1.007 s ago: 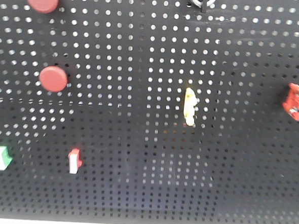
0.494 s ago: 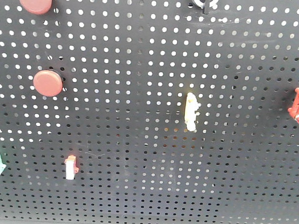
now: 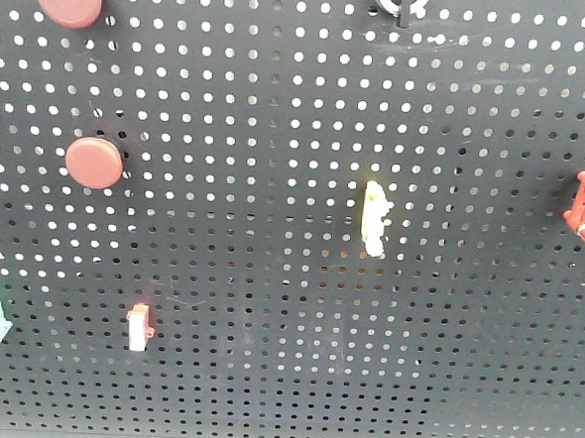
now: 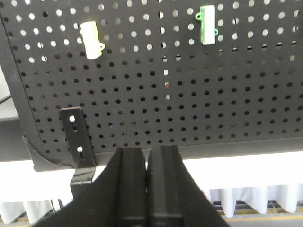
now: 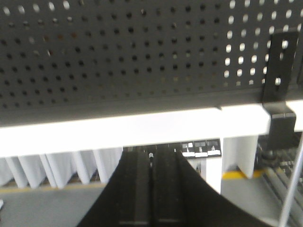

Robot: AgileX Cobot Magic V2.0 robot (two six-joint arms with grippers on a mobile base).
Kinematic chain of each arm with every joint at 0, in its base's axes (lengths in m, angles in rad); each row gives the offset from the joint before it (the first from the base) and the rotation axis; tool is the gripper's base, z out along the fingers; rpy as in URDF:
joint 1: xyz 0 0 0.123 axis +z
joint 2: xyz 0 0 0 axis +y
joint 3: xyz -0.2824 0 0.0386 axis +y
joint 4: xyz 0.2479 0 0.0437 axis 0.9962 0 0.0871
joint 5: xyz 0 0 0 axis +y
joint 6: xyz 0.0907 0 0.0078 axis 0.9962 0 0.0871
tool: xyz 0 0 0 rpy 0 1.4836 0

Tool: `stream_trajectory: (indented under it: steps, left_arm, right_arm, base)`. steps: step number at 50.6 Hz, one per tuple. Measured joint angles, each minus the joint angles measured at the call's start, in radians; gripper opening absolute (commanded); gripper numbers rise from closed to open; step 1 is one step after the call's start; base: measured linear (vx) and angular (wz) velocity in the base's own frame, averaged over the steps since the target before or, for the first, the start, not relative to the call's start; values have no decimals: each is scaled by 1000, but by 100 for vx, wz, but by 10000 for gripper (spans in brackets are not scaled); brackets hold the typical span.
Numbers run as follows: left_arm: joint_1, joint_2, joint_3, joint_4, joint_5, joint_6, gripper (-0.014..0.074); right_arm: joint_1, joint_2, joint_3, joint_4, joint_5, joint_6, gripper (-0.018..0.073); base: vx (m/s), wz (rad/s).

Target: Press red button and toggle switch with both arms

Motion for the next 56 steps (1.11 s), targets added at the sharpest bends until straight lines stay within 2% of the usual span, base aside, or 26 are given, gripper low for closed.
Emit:
stream_trajectory:
  steps: [8, 17, 21, 29, 37, 41, 47, 56]
  left_arm:
    - [0, 0, 0, 0, -82, 0, 1]
    - [0, 0, 0, 0, -223, -9, 1]
    - [0, 0, -24, 0, -233, -37, 1]
    - [-1, 0, -217, 6, -197, -65, 1]
    - [-1, 63, -515, 23, -45, -69, 1]
    - [-1, 130, -663, 26, 52, -69, 1]
    - [-1, 235, -828, 27, 123, -69, 1]
    - [-1, 378, -892, 27, 145, -69, 1]
  right_arm:
    - [0, 0, 0, 0, -117, 0, -3]
    - [-2, 0, 0, -1, -365, 0, -3]
    - [-2, 0, -12, -2, -437, 2, -3]
    - [-2, 0, -180, -3, -323, 2, -3]
    - [-2, 77, -429, -3, -160, 2, -3]
    - [-2, 146, -541, -3, -142, 2, -3]
    - [-2, 282, -703, -3, -149, 1, -3]
    - [-2, 450, -792, -3, -160, 1, -3]
  base:
    - [0, 0]
    - [0, 0]
    - [0, 0]
    - [0, 0]
    - [0, 0]
    - [0, 0]
    - [0, 0]
    - [0, 0]
